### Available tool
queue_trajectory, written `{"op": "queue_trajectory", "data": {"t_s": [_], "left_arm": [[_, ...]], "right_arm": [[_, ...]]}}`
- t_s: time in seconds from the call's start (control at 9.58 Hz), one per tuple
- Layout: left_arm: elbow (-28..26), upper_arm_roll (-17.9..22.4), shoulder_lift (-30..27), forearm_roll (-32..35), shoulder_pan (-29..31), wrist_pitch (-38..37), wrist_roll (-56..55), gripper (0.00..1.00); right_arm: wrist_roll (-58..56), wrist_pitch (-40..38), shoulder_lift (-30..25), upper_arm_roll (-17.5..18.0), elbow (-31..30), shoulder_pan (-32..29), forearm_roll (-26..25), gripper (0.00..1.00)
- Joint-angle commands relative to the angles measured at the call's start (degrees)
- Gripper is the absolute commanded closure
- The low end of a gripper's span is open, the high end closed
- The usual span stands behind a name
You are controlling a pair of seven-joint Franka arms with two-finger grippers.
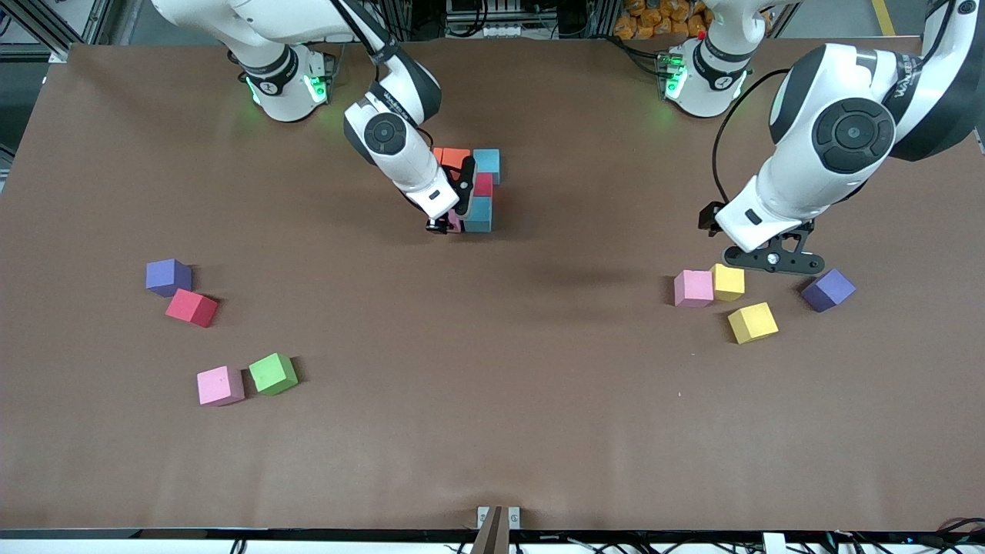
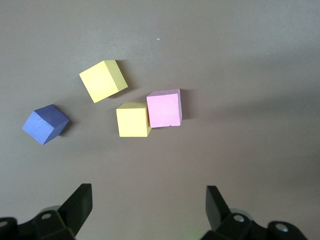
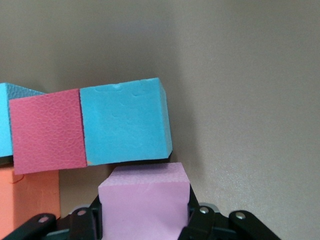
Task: Form number 2 with 11 blocks
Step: 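Place the pink cube with the right gripper while the left gripper reaches pink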
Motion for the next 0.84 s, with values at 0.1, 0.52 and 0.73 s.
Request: {"op": "queue_trajectory", "data": {"t_s": [0.1,0.52,0.73], "left_arm": [[-1.5,-0.5,-1.3,-0.6,0.6,1.3,1.9,0.00],[-2.1,-0.8,-0.5,-0.3,0.8,3.2,13.5,0.00],[-2.5,-0.9,0.8,3.9,1.3,4.5,22.4,0.00]], "right_arm": [[1.3,1.7,-2.4,0.2,-3.1,0.8,-0.8,0.70],[2.1,3.8,-2.1,0.2,-3.3,1.6,-1.0,0.70],[2.2,4.4,-1.9,0.1,-3.5,1.7,-1.6,0.70]]}}
